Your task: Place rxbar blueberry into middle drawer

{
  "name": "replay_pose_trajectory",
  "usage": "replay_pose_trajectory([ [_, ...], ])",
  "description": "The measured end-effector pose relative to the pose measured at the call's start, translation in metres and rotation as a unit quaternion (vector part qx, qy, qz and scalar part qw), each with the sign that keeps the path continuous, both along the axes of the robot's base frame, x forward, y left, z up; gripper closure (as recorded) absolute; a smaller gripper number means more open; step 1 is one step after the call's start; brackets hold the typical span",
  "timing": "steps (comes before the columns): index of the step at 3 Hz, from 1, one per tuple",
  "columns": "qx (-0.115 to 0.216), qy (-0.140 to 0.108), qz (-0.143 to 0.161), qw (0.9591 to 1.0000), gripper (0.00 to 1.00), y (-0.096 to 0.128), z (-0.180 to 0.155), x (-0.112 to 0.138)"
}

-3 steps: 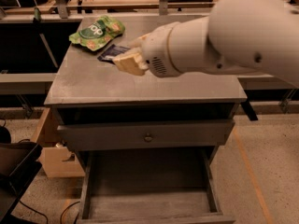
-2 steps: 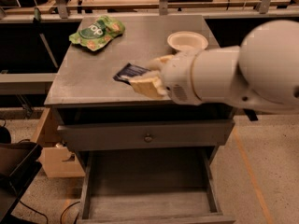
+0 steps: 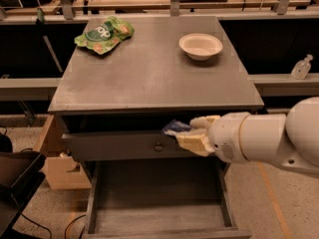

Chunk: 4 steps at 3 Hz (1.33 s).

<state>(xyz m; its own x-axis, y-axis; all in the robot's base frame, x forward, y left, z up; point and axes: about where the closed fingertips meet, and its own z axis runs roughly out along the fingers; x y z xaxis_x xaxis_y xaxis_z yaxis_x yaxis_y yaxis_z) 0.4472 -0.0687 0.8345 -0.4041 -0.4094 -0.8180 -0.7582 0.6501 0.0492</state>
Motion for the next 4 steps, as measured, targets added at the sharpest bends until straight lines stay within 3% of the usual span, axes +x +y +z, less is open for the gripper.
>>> replay_pose_trajectory([
  [1,-0.004,0.044,-0.004,0.9990,1.00,-0.016,-0.061,-0.013],
  [2,0.010,0.070,-0.012,0.9974,1.00,-0.026,-0.120,-0.026],
  [3,0.016,0.073,-0.042,0.9963,1.00,-0.036,-0.164,-0.038],
  [4,0.015,0.074,-0.042,0.9963,1.00,-0.035,-0.165,-0.037],
])
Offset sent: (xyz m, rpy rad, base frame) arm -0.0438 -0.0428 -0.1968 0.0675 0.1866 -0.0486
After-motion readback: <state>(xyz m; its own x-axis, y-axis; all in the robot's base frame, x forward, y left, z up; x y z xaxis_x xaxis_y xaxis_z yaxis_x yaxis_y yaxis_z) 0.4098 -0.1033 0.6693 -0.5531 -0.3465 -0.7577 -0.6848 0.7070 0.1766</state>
